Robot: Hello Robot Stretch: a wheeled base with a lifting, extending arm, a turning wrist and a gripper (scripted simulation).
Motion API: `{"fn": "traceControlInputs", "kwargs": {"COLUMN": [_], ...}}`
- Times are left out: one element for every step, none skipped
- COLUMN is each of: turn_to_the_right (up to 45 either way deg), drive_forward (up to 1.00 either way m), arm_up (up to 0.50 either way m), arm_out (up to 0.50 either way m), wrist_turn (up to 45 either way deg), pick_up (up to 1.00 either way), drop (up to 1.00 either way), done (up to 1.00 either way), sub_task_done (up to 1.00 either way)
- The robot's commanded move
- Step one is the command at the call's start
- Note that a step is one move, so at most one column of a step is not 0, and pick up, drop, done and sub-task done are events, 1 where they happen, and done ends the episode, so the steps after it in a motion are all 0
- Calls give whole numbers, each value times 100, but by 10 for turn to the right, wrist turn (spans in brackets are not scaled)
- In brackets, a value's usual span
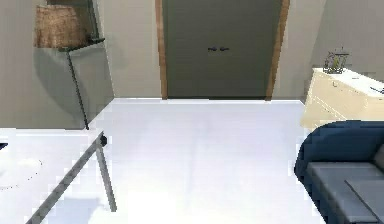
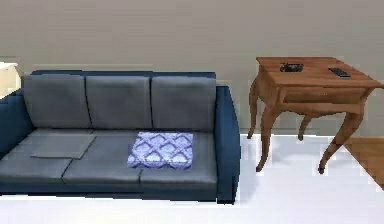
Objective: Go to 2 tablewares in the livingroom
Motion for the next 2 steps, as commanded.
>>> {"fn": "traceControlInputs", "kwargs": {"turn_to_the_right": [-450, 0], "drive_forward": [0, 0], "arm_up": [0, 0], "arm_out": [0, 0], "wrist_turn": [0, 0], "pick_up": [0, 0], "drop": [0, 0], "done": [0, 100], "sub_task_done": [0, 0]}}
